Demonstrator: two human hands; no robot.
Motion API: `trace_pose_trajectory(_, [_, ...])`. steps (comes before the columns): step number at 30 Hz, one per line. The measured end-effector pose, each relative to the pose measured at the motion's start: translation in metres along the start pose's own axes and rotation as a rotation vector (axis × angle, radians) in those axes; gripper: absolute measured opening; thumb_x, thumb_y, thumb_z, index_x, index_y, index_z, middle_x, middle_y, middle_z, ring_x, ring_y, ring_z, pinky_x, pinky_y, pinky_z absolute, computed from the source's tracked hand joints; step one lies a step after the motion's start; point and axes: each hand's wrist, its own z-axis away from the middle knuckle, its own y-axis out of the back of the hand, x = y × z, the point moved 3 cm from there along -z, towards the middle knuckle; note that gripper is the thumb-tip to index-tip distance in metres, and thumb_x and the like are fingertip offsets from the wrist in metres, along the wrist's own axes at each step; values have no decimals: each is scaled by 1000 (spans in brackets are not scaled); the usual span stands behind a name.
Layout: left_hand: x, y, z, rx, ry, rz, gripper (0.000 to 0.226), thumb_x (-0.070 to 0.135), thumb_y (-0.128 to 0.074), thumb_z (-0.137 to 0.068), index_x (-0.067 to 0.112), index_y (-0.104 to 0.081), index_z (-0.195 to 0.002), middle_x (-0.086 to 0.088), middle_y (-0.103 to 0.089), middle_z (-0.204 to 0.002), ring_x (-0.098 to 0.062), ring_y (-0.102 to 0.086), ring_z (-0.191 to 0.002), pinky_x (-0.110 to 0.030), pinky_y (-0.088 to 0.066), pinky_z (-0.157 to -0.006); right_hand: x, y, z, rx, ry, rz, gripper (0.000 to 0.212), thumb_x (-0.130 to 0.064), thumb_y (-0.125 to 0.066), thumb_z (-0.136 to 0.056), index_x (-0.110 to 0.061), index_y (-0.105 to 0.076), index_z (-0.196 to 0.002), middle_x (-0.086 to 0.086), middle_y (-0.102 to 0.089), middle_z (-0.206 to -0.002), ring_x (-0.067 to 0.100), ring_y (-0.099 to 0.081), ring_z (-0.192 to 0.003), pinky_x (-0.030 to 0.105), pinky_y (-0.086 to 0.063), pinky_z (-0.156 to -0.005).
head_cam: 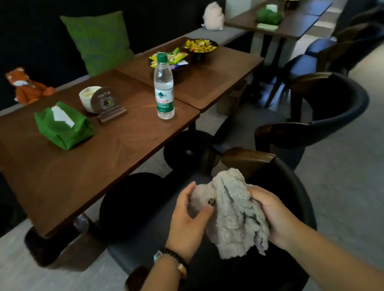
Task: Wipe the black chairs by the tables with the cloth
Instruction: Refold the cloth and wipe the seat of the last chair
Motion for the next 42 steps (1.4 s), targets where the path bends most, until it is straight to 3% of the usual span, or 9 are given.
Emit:
trace_pose_trajectory(5, [18, -9, -43, -249, 239, 266, 82, 27, -88, -61, 27, -49, -133, 0, -63, -127, -15, -64, -112, -40, -52, -95, -24, -2, -17, 60, 104, 90, 18, -19, -64, -91, -9, -74, -103, 18, -71, -108, 32, -69, -100, 40, -58, -79])
trace_pose_trajectory(9, [18, -31, -60, -435, 398, 299, 56, 16, -83, -68, 13, -62, -119, -11, -72, -109, -27, -69, -99, -36, -58, -76, -24, 2, -24, 192, 155, 284, 13, -21, -66, -92, -24, -77, -97, 2, -75, -100, 17, -72, -94, 27, -57, -73])
trace_pose_trajectory(14, [-6, -35, -95, -263, 366, 173, 30, 4, -75, -77, 23, -69, -99, 0, -75, -93, -17, -72, -84, -33, -58, -66, -18, 41, -22, 779, 340, 683, 16, -23, -66, -91, -33, -67, -103, -16, -63, -100, 3, -62, -92, 18, -47, -79])
trace_pose_trajectory(18, [-21, -42, -111, -202, 193, 61, 36, 3, -68, -81, 31, -59, -101, 5, -69, -100, -8, -67, -90, -29, -56, -74, -2, 75, -4, 1119, 278, 1136, 43, -24, -64, -88, -18, -53, -129, 4, -49, -115, 21, -51, -100, 31, -44, -82])
trace_pose_trajectory(21, [-21, -62, -119, -220, -20, 2, 35, -1, -61, -82, 25, -57, -105, 3, -65, -105, -4, -65, -93, -23, -54, -77, 13, 94, -1, 989, -30, 1134, 64, -34, -59, -90, -27, -31, -147, 13, -54, -126, 34, -58, -105, 38, -49, -79])
trace_pose_trajectory(28, [-8, -143, -145, -259, -503, -232, 47, 4, -56, -88, 25, -54, -131, 11, -40, -130, 14, -43, -113, 0, -29, -96, 24, 117, 9, 837, 86, 916, 74, -39, -58, -94, -45, -14, -152, -1, -55, -137, 20, -59, -109, 25, -42, -81])
trace_pose_trajectory(32, [-41, -186, -148, -340, -506, -352, 57, 9, -59, -87, 22, -45, -140, -5, -27, -151, -20, -28, -140, -33, -25, -117, 29, 120, 7, 893, 140, 934, 72, -44, -57, -93, -49, -15, -151, -2, -59, -131, 11, -58, -90, 22, -44, -71])
trace_pose_trajectory(37, [-63, -223, -124, -294, -450, -378, 58, 52, -44, -87, 42, -34, -144, 5, -5, -161, -22, 2, -148, -43, -10, -120, 27, 118, 5, 885, 183, 962, 72, -40, -56, -93, -46, -15, -152, 4, -62, -126, 20, -62, -94, 35, -53, -79])
trace_pose_trajectory(42, [-69, -217, -126, -233, -503, -338, 44, 35, -47, -93, 28, -50, -136, -4, -26, -153, -23, -20, -144, -19, -14, -113, 29, 124, 6, 964, 226, 733, 50, -33, -39, -97, -35, -39, -148, 2, -55, -139, 21, -54, -119, 32, -41, -99])
